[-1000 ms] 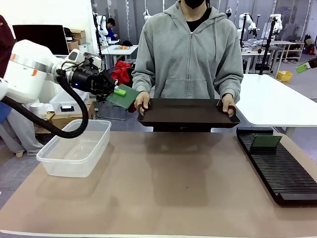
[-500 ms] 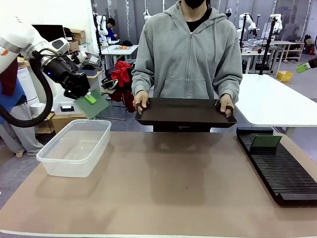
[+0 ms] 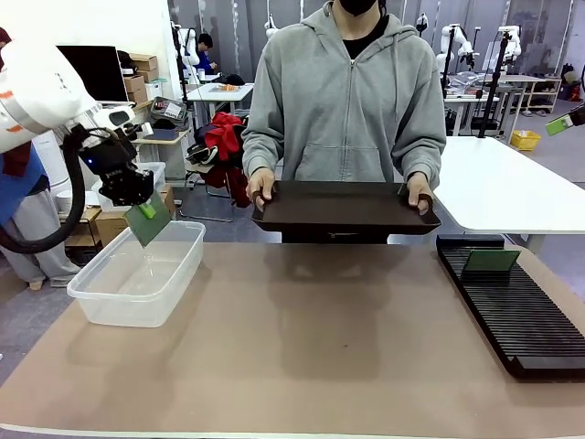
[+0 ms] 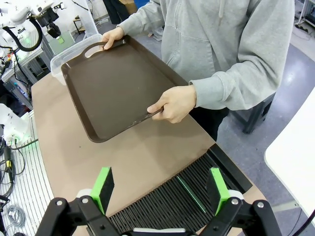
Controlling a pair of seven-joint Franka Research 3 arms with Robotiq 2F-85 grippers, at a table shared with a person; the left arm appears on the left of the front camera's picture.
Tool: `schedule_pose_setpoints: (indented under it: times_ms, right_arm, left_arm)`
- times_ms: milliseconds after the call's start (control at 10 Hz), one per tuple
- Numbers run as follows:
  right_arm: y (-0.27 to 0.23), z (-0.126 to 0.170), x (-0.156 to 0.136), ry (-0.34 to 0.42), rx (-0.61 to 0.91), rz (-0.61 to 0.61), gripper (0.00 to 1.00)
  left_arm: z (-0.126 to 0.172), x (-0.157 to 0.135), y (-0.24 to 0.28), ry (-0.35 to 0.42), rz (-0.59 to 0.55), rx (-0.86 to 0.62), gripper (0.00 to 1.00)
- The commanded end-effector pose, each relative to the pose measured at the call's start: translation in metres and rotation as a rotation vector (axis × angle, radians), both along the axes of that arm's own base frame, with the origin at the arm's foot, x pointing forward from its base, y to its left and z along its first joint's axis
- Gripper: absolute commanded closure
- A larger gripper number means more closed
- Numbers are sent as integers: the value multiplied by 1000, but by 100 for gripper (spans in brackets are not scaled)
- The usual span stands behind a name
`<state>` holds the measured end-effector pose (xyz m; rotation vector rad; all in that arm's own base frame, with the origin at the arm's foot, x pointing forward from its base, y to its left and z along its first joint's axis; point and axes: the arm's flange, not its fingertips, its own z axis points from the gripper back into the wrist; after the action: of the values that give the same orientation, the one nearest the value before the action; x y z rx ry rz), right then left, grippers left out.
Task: Sort PCBs into racks and boxes based on the side picked up.
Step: If the short side of the Blank PCB is picked up, insert it into the PCB Rack ; if the long side is picked up, place it in the Organizing box.
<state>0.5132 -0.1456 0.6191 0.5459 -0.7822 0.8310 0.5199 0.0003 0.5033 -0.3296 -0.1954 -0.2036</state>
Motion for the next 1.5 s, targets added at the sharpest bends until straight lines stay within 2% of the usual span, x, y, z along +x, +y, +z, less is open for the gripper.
schedule_pose_setpoints:
  times_ms: [0,400,600,800,1200,1400]
  right_arm:
    - [2,0,0,0,14,4,0]
    - [2,0,0,0,14,4,0]
    - [2,0,0,0,14,4,0]
    - [2,0,0,0,14,4,0]
    - [2,0,0,0,14,4,0]
    - [2,0,0,0,14,4,0]
  left_arm:
    - [-18,-9,-7,-9,59,-10,97]
    - [-66,-9,-7,-110,167,-13,97]
    - [-87,-14,-10,-127,187,-30,97]
    - [-112,-12,-11,-104,183,-30,97]
    - [-145,-3,2,-29,193,-47,97]
    - [-156,-1,6,-31,177,-36,97]
